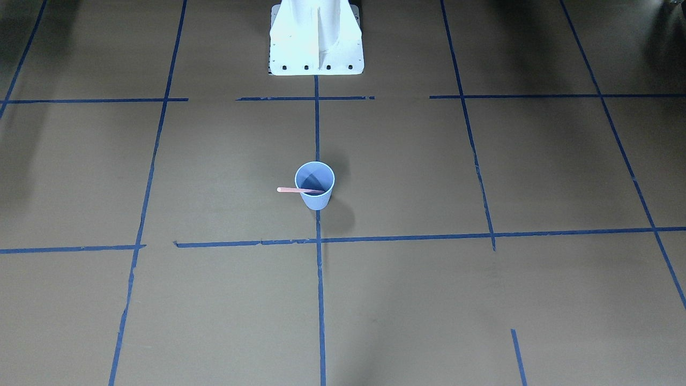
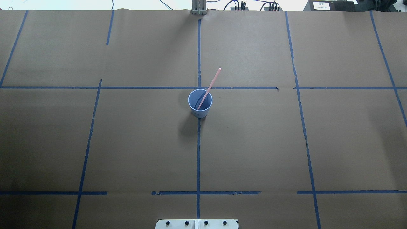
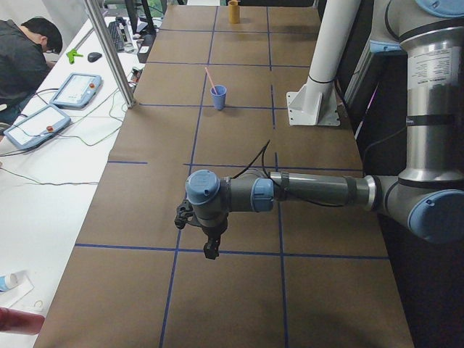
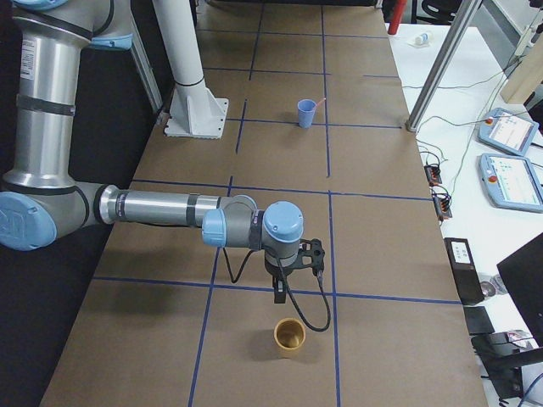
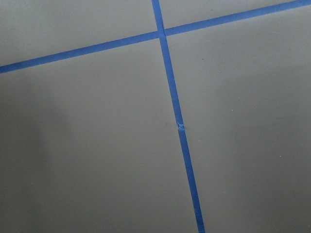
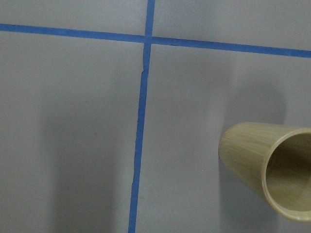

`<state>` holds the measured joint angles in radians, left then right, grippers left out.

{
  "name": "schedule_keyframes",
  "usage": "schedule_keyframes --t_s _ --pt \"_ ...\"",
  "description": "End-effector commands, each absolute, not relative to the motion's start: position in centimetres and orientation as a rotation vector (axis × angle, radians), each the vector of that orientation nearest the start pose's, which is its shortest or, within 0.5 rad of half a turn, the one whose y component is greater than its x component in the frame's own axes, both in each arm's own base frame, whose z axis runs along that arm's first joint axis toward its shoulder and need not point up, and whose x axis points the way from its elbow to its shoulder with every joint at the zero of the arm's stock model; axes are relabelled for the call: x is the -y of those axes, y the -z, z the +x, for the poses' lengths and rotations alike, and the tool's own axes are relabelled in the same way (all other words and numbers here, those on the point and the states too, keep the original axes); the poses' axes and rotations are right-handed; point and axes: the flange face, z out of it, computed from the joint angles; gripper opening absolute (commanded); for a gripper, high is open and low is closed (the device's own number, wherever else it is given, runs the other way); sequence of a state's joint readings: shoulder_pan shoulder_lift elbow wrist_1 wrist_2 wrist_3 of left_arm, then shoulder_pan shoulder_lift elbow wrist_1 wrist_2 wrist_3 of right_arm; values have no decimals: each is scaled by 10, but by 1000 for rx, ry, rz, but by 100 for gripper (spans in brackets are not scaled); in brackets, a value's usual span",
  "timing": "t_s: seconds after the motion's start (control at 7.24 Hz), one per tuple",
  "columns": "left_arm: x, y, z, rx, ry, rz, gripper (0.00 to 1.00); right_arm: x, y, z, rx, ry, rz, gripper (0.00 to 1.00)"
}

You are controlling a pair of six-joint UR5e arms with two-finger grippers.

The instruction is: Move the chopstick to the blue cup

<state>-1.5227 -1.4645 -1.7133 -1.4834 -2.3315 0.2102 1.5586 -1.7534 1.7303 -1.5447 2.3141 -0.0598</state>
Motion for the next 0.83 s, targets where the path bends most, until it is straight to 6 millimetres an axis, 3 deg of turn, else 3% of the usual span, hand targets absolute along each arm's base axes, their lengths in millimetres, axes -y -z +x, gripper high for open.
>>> schedule_keyframes --t_s 0.0,0.69 --pt "445 -648 -43 -765 -227 12 100 416 -662 59 744 73 19 100" --pt "445 -651 -41 -766 -229 7 100 417 -665 50 746 91 7 100"
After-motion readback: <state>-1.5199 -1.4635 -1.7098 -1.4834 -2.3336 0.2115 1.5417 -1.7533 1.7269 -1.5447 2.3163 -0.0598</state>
